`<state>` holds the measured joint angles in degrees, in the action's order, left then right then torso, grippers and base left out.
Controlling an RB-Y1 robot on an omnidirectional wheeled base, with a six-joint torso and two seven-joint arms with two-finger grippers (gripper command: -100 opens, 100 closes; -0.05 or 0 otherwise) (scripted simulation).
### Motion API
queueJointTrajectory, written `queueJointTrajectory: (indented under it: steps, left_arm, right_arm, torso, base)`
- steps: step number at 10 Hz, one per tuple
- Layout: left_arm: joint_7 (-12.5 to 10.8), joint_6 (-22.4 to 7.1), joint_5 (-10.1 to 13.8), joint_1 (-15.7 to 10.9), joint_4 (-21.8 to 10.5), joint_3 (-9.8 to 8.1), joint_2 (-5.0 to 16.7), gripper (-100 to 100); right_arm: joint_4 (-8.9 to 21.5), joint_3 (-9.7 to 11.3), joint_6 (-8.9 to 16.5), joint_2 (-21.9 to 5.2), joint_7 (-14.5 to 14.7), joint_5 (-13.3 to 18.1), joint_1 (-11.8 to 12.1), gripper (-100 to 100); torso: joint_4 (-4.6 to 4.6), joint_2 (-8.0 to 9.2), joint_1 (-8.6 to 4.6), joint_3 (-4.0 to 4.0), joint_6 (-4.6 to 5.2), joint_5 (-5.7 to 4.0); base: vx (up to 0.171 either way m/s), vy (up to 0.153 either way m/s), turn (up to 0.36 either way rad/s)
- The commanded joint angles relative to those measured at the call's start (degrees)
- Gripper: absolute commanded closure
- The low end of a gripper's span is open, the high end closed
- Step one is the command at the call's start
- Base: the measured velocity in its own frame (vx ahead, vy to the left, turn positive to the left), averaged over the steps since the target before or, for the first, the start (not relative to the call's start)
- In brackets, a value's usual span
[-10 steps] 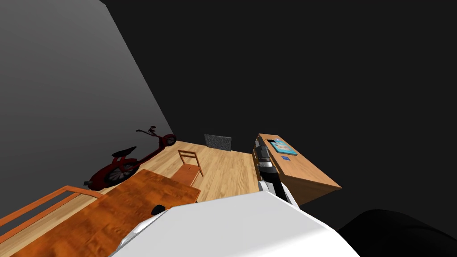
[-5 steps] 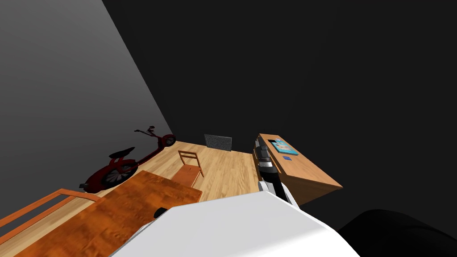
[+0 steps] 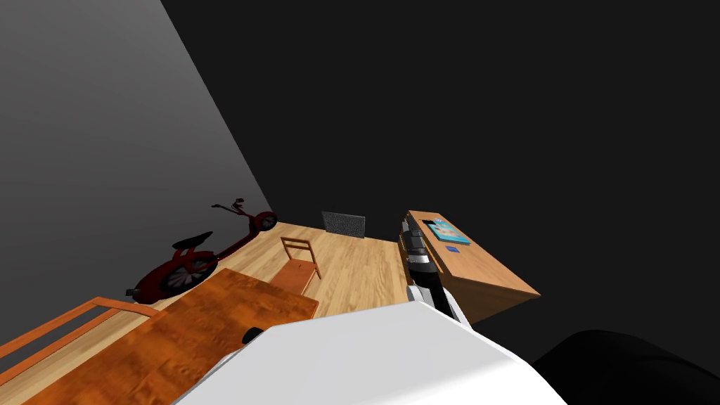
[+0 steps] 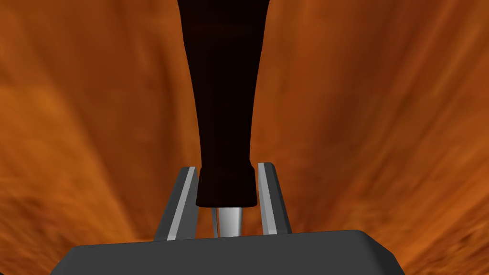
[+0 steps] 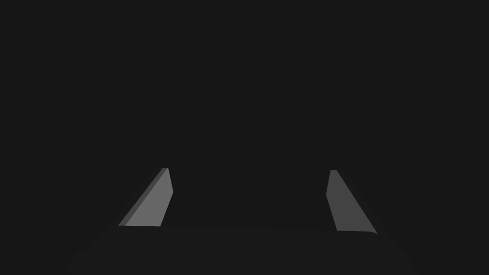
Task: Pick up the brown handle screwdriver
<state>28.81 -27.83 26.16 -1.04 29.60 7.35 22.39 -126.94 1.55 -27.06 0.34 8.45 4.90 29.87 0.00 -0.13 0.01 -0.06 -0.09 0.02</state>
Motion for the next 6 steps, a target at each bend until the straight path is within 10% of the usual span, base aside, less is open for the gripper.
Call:
queueJointTrajectory:
  steps: [1,5,6]
  left_arm:
    - [1.0,-2.0,1.5,0.0,2.0,0.12,1.5,100]
    - [2.4,-3.7,3.3,0.0,3.4,0.22,3.1,100]
    - [2.3,-3.9,3.3,0.0,3.6,0.22,3.1,0]
  right_arm:
    - [0.0,0.0,0.0,0.0,0.0,0.0,0.0,0]
    - [0.0,0.0,0.0,0.0,0.0,0.0,0.0,0]
    - [0.0,0.0,0.0,0.0,0.0,0.0,0.0,0]
  torso:
    - [0.0,0.0,0.0,0.0,0.0,0.0]
    - [0.02,0.08,-0.34,0.05,0.0,-0.07]
    - [0.01,0.04,-0.19,0.02,0.0,-0.04]
  base:
    - [-0.023,-0.046,0.054]
    - [-0.023,-0.076,0.031]
    - [-0.002,-0.008,0.0]
